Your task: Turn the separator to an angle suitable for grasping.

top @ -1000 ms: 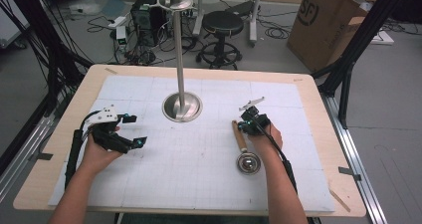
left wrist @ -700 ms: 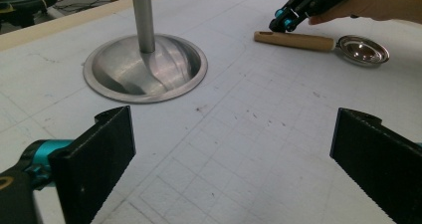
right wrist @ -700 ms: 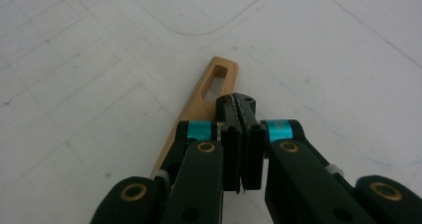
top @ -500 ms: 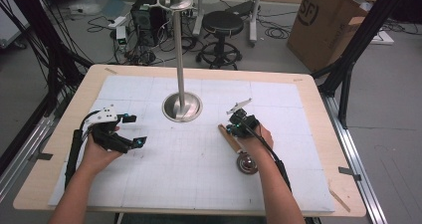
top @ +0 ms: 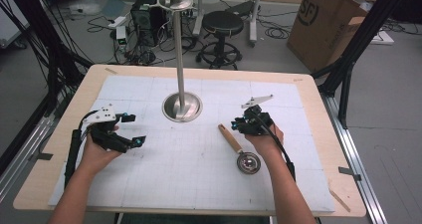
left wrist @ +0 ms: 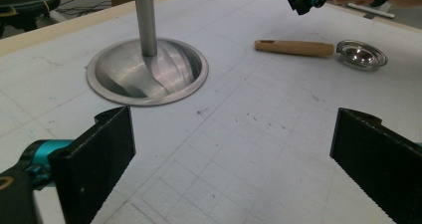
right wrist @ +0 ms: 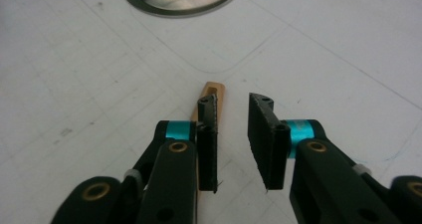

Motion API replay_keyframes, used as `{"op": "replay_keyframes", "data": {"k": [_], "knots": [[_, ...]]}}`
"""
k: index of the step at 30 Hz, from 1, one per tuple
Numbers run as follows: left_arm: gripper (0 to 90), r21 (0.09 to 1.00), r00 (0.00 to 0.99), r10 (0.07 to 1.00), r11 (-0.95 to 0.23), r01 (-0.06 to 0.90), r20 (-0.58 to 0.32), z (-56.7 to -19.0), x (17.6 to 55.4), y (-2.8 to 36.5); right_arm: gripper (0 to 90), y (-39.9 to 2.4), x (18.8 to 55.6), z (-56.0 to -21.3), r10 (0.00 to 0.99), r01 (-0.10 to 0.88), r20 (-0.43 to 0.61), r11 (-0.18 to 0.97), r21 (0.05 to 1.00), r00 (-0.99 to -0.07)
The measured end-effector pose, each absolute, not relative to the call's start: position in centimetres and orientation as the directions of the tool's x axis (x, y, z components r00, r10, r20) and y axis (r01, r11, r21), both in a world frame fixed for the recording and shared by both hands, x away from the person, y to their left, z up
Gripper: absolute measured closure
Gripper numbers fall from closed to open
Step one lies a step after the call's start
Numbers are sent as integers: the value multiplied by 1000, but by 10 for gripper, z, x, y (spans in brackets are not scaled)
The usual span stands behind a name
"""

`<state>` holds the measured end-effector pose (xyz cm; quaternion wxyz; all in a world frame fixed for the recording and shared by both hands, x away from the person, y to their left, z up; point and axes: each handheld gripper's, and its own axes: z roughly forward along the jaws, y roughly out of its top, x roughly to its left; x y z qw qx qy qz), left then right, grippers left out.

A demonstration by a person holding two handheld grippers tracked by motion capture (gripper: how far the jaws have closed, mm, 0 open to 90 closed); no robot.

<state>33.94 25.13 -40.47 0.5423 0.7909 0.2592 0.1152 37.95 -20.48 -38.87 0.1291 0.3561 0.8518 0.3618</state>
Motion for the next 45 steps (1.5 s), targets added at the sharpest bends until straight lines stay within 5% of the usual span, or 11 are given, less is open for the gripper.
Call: {"op": "replay_keyframes", "data": {"k": [23,45], "knots": [[44,918,840,534,-280,282,-96,-405,339,250,491,-246,321,-381,698,426,91,323,845,-710],[45,919,841,531,-274,282,-100,-404,339,251,362,-242,317,-379,719,442,66,350,826,-691]]}}
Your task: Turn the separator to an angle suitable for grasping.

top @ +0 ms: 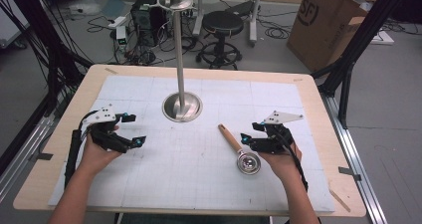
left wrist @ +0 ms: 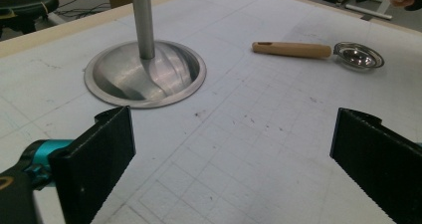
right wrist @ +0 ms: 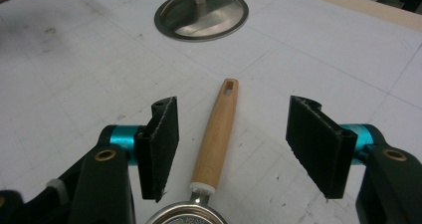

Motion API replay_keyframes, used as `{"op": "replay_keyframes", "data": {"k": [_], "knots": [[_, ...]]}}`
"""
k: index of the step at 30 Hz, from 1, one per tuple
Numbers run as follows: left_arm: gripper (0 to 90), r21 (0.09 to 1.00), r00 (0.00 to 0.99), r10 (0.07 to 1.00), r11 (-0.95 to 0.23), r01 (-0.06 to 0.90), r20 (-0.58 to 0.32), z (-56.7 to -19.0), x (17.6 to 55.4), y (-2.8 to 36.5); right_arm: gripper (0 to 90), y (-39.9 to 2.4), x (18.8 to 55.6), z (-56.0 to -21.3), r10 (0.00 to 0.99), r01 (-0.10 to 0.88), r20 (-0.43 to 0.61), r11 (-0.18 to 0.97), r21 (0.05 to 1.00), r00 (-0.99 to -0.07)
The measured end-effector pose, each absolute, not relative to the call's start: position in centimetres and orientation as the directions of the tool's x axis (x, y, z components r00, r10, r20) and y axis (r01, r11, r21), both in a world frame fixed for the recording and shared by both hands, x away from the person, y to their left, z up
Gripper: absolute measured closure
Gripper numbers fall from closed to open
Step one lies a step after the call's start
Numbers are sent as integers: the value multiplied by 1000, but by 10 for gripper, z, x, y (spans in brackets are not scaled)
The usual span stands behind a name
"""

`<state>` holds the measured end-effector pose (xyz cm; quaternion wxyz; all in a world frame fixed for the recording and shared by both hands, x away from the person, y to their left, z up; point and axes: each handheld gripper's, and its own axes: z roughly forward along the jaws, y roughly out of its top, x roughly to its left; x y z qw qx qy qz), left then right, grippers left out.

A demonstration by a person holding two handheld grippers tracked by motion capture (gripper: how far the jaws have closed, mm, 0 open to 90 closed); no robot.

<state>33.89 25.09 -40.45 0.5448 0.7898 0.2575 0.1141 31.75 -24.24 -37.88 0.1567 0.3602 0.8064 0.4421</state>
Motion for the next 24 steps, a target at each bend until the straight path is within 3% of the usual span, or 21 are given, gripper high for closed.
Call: {"op": "replay_keyframes", "data": {"k": [24], "knots": [[45,917,836,539,-273,291,-105,-405,340,253,351,-217,327,-400,725,523,60,434,734,-686]]}}
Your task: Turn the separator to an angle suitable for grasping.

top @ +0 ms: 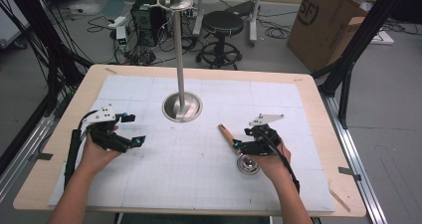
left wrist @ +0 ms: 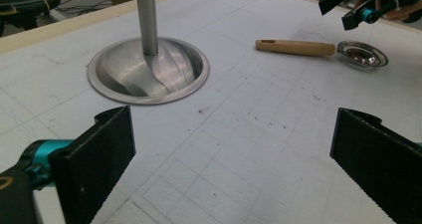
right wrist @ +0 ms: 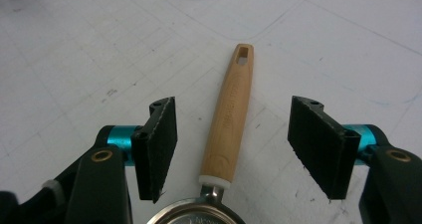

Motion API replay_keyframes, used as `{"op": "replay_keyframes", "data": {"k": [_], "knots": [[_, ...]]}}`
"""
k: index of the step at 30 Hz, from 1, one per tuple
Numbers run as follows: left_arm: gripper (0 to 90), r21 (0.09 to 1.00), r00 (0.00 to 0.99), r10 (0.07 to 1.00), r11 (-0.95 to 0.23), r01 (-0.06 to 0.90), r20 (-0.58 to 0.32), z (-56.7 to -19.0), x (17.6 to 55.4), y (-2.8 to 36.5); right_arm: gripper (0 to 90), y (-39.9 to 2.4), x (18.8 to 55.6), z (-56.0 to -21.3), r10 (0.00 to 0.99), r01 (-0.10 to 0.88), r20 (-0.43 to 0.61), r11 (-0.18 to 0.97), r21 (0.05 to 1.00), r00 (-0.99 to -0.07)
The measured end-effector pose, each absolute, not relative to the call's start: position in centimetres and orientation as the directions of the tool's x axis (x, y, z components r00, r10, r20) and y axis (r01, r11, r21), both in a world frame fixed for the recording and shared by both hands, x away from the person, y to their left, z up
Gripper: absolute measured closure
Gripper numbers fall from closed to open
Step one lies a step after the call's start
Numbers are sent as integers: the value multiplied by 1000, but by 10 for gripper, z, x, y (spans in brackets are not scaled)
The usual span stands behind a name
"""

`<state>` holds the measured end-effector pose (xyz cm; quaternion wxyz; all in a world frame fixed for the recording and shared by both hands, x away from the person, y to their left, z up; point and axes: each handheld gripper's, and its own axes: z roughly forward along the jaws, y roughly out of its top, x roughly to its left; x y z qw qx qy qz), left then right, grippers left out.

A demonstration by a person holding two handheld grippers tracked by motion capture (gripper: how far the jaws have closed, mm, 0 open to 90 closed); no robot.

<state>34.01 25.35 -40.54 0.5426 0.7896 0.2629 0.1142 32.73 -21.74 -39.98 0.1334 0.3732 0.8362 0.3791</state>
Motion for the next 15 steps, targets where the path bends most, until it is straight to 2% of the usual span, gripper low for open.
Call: {"op": "replay_keyframes", "data": {"k": [15], "knots": [[45,921,829,548,-258,292,-110,-405,340,260,351,-203,340,-409,718,580,46,520,627,-694]]}}
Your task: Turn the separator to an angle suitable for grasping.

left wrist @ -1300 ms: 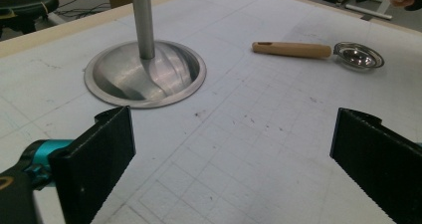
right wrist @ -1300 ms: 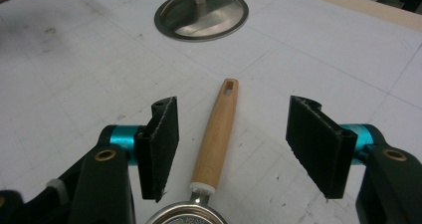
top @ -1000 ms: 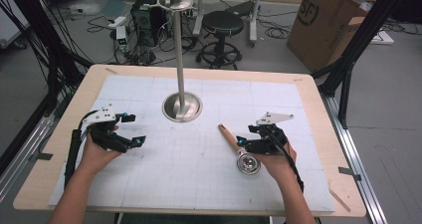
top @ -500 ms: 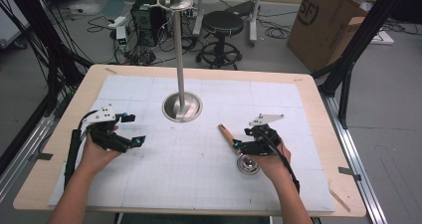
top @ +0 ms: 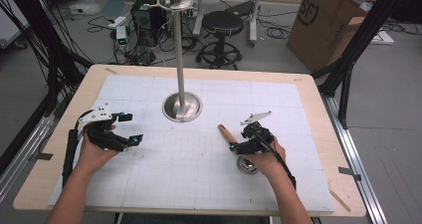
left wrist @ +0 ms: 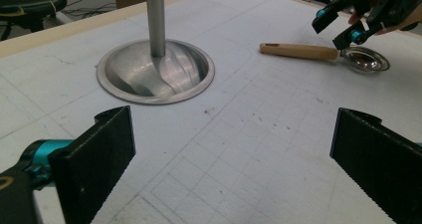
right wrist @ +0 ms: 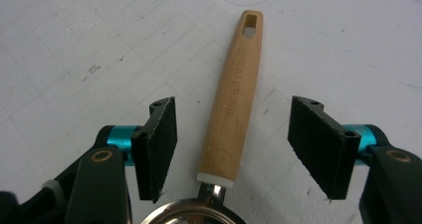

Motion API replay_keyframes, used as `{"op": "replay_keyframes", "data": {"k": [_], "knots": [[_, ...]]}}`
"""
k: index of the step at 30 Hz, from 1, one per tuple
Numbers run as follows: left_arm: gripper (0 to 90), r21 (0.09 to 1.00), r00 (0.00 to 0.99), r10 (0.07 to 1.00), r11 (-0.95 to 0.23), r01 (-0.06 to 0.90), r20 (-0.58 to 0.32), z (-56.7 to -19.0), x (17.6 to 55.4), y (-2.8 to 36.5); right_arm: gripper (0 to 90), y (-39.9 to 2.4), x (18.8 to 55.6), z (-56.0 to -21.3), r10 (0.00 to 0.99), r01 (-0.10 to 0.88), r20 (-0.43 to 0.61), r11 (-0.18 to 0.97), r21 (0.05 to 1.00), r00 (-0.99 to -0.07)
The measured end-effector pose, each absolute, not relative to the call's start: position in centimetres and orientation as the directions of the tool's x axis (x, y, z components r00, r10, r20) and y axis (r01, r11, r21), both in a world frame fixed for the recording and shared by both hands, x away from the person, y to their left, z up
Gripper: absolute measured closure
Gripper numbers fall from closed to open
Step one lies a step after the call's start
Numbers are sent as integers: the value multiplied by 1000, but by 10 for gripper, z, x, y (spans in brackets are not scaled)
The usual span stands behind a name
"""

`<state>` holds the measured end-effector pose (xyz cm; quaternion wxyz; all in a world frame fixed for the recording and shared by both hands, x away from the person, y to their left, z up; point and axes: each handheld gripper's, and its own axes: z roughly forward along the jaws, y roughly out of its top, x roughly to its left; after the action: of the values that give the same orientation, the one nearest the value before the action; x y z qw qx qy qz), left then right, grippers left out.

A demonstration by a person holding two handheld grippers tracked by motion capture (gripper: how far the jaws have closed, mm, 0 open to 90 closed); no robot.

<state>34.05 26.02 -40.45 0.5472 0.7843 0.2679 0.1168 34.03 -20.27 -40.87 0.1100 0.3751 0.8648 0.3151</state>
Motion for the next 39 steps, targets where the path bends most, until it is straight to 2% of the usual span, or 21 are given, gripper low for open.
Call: {"op": "replay_keyframes", "data": {"k": [17,19,22,27,33,37,39], "knots": [[44,920,827,552,-258,295,-110,-405,341,262,372,-196,345,-420,719,634,50,576,516,-694],[45,919,827,552,-260,295,-110,-405,341,262,396,-194,345,-423,722,653,61,583,484,-689],[45,918,827,551,-260,298,-113,-406,341,261,467,-192,345,-423,726,650,23,600,467,-687],[45,918,827,551,-260,300,-114,-406,341,261,481,-186,346,-421,729,658,-1,618,431,-684],[44,917,827,551,-265,299,-111,-406,341,262,570,-182,347,-417,727,672,8,631,387,-687],[45,916,829,549,-268,299,-110,-406,341,261,593,-182,349,-416,733,688,19,629,362,-680],[45,916,828,550,-268,299,-109,-406,341,261,643,-181,350,-416,738,698,26,624,352,-674]]}}
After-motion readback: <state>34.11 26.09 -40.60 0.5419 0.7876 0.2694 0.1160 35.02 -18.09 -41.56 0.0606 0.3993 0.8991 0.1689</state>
